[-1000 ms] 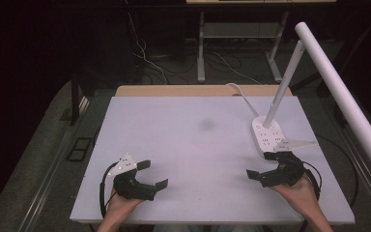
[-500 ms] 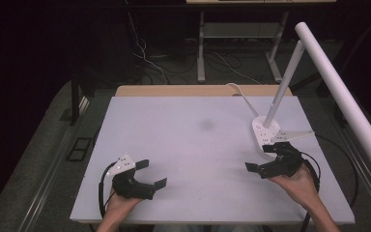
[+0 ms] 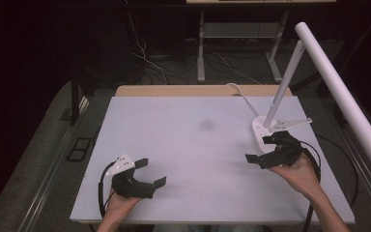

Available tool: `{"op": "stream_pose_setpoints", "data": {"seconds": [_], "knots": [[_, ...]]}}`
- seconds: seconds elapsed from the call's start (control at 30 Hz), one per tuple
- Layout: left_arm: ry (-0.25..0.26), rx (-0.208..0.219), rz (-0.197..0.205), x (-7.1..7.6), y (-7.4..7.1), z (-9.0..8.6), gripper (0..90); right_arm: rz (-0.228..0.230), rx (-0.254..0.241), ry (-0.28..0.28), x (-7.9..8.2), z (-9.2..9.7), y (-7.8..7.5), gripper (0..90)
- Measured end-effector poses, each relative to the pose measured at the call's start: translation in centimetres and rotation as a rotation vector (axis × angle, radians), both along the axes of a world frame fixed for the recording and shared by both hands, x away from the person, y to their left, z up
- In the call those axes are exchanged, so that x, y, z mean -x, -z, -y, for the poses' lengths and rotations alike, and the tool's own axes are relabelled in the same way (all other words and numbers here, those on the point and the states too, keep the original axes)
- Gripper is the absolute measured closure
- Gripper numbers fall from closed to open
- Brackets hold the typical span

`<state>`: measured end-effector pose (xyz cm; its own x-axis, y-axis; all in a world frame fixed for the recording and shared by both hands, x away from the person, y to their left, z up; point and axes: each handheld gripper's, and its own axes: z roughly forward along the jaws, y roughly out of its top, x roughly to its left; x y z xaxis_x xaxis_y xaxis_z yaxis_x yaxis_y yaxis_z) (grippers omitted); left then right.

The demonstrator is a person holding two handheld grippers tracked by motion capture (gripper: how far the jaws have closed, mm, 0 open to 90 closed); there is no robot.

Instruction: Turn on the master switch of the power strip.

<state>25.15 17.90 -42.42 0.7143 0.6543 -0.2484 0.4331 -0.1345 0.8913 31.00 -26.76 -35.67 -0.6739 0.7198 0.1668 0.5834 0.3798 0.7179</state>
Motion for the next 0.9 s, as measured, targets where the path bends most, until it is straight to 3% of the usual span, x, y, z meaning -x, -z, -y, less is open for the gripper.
{"op": "stream_pose_setpoints", "data": {"seconds": [0.47, 0.9], "knots": [[0.009, -0.009, -0.001, -0.6, 0.1, 0.4, 0.0, -0.035, 0.043, -0.009, -2.1, 0.0, -0.8, 0.0], [0.015, -0.014, -0.007, -0.7, 0.2, 0.5, 0.0, -0.032, 0.099, -0.005, -4.3, 0.2, -1.7, 0.0]]}}
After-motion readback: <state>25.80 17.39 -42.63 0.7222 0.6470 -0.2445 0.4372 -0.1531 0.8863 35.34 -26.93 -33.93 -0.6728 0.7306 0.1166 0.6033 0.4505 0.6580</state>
